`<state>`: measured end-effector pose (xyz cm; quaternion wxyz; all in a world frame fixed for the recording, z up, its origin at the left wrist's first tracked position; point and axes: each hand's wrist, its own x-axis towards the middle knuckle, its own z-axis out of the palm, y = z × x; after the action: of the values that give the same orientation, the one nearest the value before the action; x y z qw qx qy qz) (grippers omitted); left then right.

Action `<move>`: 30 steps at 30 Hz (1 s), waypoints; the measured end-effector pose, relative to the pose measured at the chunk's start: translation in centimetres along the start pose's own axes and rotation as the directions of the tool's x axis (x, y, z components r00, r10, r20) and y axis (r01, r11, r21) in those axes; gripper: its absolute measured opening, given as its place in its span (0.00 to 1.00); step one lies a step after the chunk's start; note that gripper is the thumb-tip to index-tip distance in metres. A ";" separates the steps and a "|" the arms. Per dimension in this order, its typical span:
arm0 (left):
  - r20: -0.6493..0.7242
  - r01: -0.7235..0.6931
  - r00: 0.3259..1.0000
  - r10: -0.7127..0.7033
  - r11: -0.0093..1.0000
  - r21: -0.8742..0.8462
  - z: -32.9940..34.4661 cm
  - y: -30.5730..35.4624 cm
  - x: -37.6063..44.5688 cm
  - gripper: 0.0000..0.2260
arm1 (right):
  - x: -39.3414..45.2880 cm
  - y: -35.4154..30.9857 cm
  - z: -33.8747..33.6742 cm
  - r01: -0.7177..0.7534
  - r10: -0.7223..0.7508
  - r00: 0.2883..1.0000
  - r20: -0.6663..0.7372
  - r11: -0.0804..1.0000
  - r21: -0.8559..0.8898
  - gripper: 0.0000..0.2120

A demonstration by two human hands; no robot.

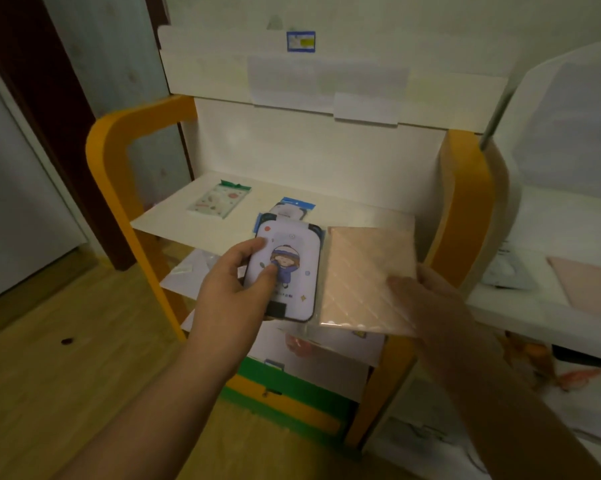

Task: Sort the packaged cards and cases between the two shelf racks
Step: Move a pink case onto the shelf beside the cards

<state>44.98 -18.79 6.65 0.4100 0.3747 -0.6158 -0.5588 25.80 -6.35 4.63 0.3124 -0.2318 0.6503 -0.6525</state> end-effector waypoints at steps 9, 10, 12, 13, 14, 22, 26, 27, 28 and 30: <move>-0.010 -0.048 0.999 0.050 0.990 0.133 1.2 -1.4 9.3 0.13 | 7.9 0.6 2.2 0.057 -0.045 0.994 -0.104 0.991 0.120 0.16; -0.011 -0.047 0.999 0.049 0.990 0.132 1.4 -1.5 10.4 0.13 | 9.0 0.6 2.5 0.060 -0.044 0.990 -0.131 0.991 0.121 0.17; -0.005 -0.044 0.999 0.045 0.989 0.142 1.8 -1.9 12.5 0.13 | 11.3 0.6 3.1 0.068 -0.048 0.984 -0.172 0.991 0.112 0.17; -0.007 -0.051 0.999 0.053 0.988 0.146 2.0 -2.1 13.5 0.13 | 12.3 0.5 3.2 0.068 -0.049 0.983 -0.177 0.992 0.106 0.16; -0.007 -0.054 0.998 0.056 0.987 0.153 2.1 -2.4 14.5 0.13 | 13.2 0.4 3.3 0.067 -0.048 0.983 -0.177 0.992 0.103 0.15; 0.034 -0.042 0.999 0.035 0.978 0.203 4.8 -4.0 20.2 0.14 | 17.3 0.9 3.0 0.011 0.017 0.970 -0.241 0.993 0.117 0.14; 0.087 -0.057 0.995 0.039 0.975 0.213 5.8 -4.7 22.4 0.14 | 18.6 1.6 3.4 -0.024 0.039 0.953 -0.302 0.998 0.054 0.14; 0.098 -0.056 0.995 0.035 0.975 0.217 5.8 -4.9 22.9 0.14 | 18.8 1.9 3.5 -0.029 0.043 0.945 -0.323 0.998 0.050 0.15; 0.105 -0.056 0.994 0.033 0.973 0.222 5.8 -5.2 23.3 0.14 | 18.9 2.0 3.7 -0.035 0.050 0.941 -0.335 0.998 0.051 0.14; 0.133 -0.053 0.991 0.022 0.971 0.231 5.8 -5.8 24.4 0.14 | 19.1 2.3 4.2 -0.048 0.064 0.936 -0.345 0.997 0.055 0.14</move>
<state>30.35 -39.54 2.78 0.3325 0.3716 -0.7097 -0.4976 15.72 -22.72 0.54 0.2166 -0.0873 0.6866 -0.6885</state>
